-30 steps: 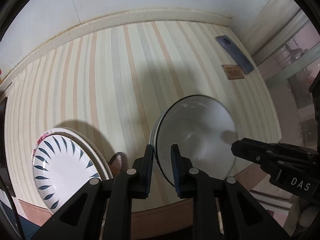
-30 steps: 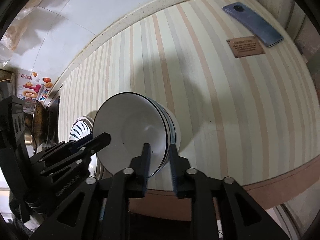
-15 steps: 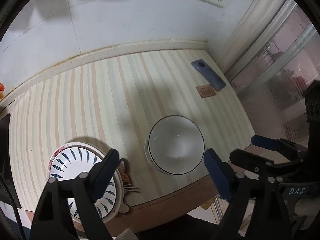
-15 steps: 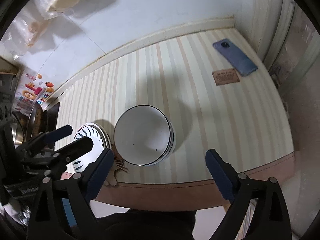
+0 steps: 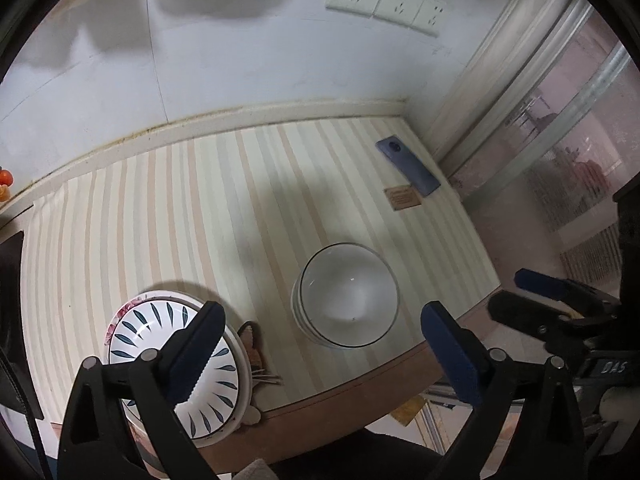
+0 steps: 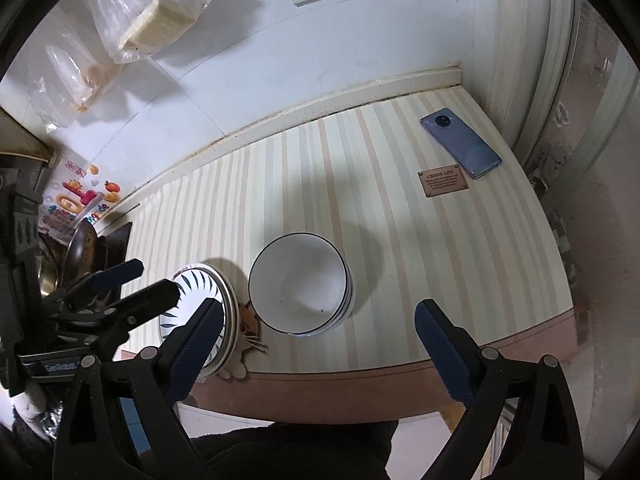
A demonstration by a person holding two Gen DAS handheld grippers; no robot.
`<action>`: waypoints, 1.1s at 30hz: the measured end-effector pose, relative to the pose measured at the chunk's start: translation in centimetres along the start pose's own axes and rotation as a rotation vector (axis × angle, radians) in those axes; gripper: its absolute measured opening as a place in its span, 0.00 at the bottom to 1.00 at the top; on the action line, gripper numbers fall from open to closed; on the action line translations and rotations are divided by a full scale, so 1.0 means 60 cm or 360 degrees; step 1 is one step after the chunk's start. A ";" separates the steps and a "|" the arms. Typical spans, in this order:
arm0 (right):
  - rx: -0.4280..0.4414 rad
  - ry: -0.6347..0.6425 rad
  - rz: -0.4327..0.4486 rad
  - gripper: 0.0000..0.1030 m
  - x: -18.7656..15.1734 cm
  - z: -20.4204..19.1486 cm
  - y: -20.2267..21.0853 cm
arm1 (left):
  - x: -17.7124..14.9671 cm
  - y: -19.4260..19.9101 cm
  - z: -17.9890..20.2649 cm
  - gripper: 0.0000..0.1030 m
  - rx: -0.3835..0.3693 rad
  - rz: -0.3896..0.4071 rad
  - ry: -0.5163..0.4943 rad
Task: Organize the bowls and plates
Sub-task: 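Open both grippers and pull them back from the bowl stack, then close both grippers on the rim of the three-bowl stack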
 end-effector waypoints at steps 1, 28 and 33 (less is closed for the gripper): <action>0.0006 -0.0006 -0.0006 0.96 0.001 0.004 -0.006 | 0.000 -0.011 -0.002 0.98 -0.0014 -0.0020 0.0015; 0.0554 -0.0502 -0.0518 0.98 -0.035 0.170 -0.366 | -0.007 -0.357 -0.046 0.97 -0.0157 -0.0726 0.0353; 0.0601 -0.0507 -0.0523 0.98 -0.025 0.166 -0.375 | -0.009 -0.364 -0.043 0.97 -0.0215 -0.0750 0.0384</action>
Point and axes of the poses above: each gripper's, at about its wrist camera, not at the fingertips, and y roughly against the way its jaws point, z to its right, x to its top, the point moved 3 cm from there along -y, roughly the way its jaws point, and after that the axes turned 8 degrees about x, right-handed, at the moved point
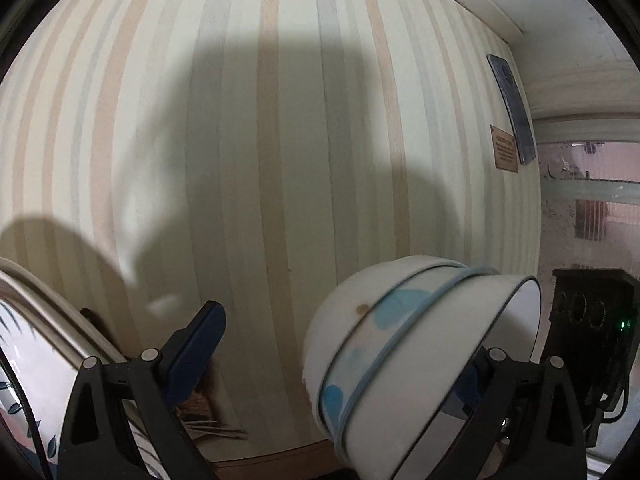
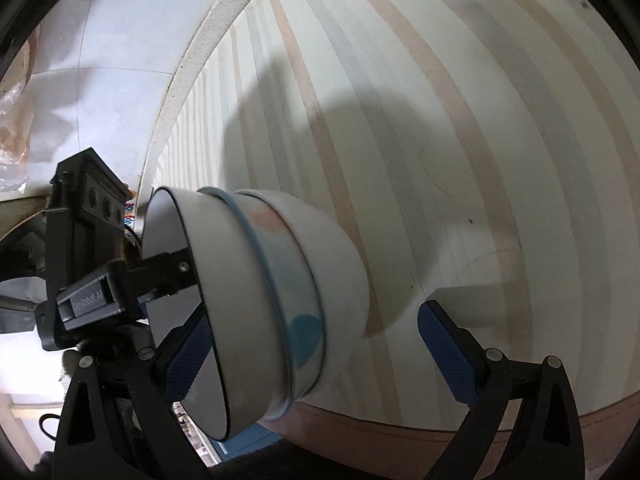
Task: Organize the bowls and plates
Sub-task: 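Close both grippers on the rim of the three-bowl stack, then carry the bowl stack with both grippers and lower it onto the blue-striped plate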
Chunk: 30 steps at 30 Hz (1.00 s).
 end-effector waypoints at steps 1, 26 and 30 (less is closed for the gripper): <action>0.0003 0.0001 -0.0006 0.98 0.001 -0.001 -0.001 | 0.001 0.001 0.004 0.94 -0.0008 0.0019 -0.0005; 0.0137 -0.0044 -0.0088 0.69 0.005 -0.002 -0.024 | -0.011 0.005 0.024 0.62 -0.0132 0.0124 0.0013; 0.0098 -0.0019 -0.0063 0.68 0.004 -0.008 -0.028 | -0.017 0.008 0.021 0.62 -0.0123 0.0137 0.0020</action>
Point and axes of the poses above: each gripper's, at about its wrist camera, not at the fingertips, and y roughly against the way its jaws point, z to its right, x to its top, the point moved 3 cm from there along -y, roughly the way its jaws point, and after that the axes turned 8 degrees about x, right-handed, at the moved point
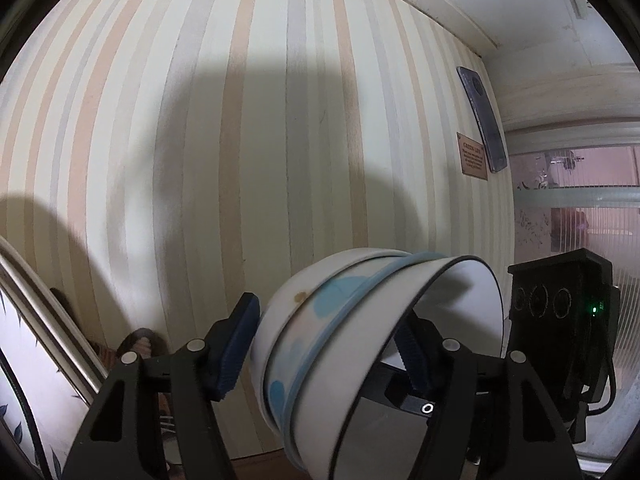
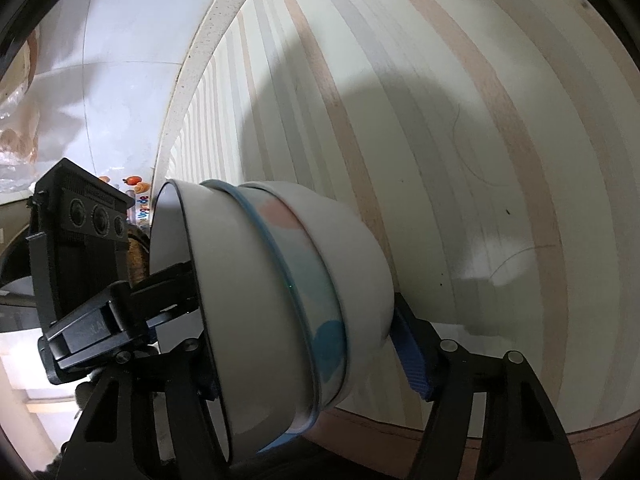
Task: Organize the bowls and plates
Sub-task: 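Carry the bowl stack with both grippers and lower it onto the blue-striped plate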
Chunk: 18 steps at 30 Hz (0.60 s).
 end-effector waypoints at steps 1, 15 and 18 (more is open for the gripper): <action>-0.0008 0.0001 0.0005 0.68 0.000 -0.002 -0.001 | -0.001 0.001 0.001 0.62 0.0009 0.0004 0.0001; -0.0067 0.0031 0.0034 0.67 0.003 -0.024 0.000 | -0.004 0.023 -0.002 0.60 0.0017 0.0036 0.0011; -0.0068 0.0056 0.0035 0.67 0.003 -0.037 0.004 | -0.005 0.040 -0.005 0.60 0.0012 0.0062 0.0015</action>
Point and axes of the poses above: each gripper's, at about its wrist camera, not at the fingertips, and y roughly against the way its jaws point, z to its right, x to its top, the point moved 3 cm from there along -y, roughly the way its jaws point, and after that the axes turned 8 degrees about x, right-handed, at the moved point
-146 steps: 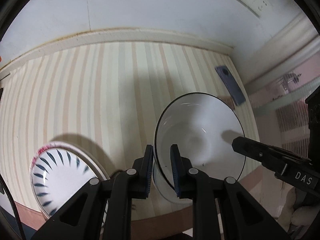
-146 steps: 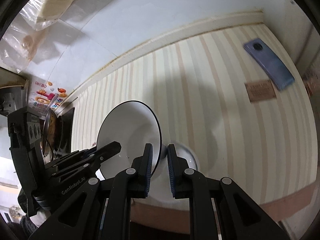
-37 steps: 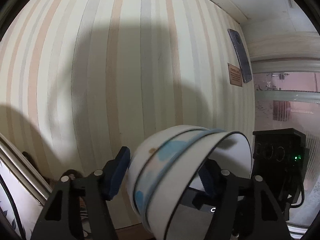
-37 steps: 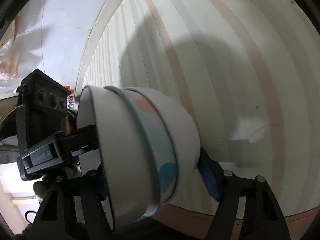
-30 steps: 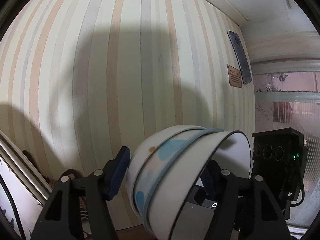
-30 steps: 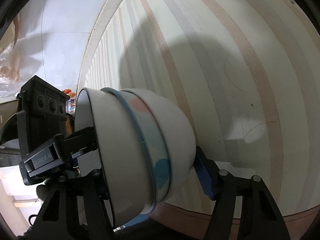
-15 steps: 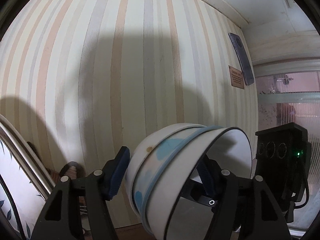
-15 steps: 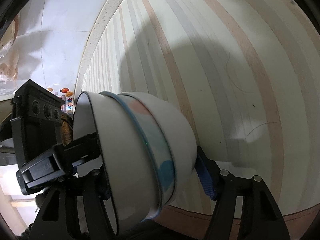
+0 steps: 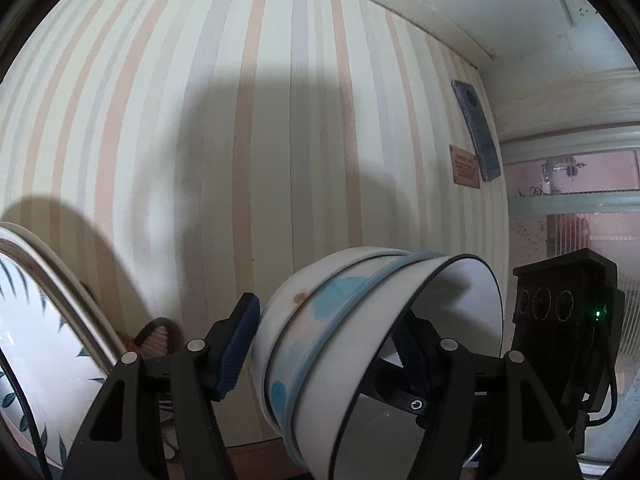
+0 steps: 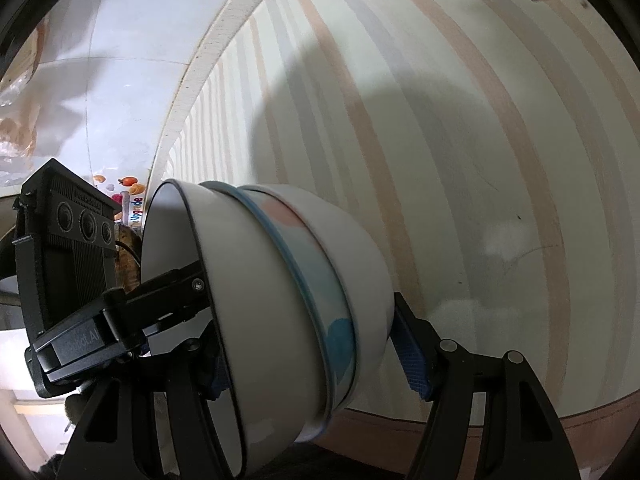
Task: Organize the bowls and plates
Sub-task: 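Carry the bowl stack with both grippers and lower it onto the blue-striped plate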
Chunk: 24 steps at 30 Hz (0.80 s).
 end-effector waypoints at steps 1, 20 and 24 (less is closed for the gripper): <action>0.0000 0.0011 -0.0002 0.67 0.001 -0.007 0.001 | 0.001 0.009 -0.004 0.60 -0.0002 0.0013 0.0004; 0.0029 0.0263 -0.0202 0.67 -0.011 -0.199 -0.101 | -0.020 0.154 -0.169 0.60 0.0000 0.0228 0.0289; 0.0030 0.0309 -0.0280 0.67 -0.030 -0.230 -0.146 | -0.044 0.170 -0.225 0.60 0.0008 0.0251 0.0380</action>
Point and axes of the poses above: each gripper's, at about its wrist camera, not at the fingertips, and y roughly against the way its jaws point, z to its right, x to its top, the point moved 3 cm from there along -y, roughly the way its jaws point, and after that the axes turned 8 degrees about x, right-handed, at the moved point
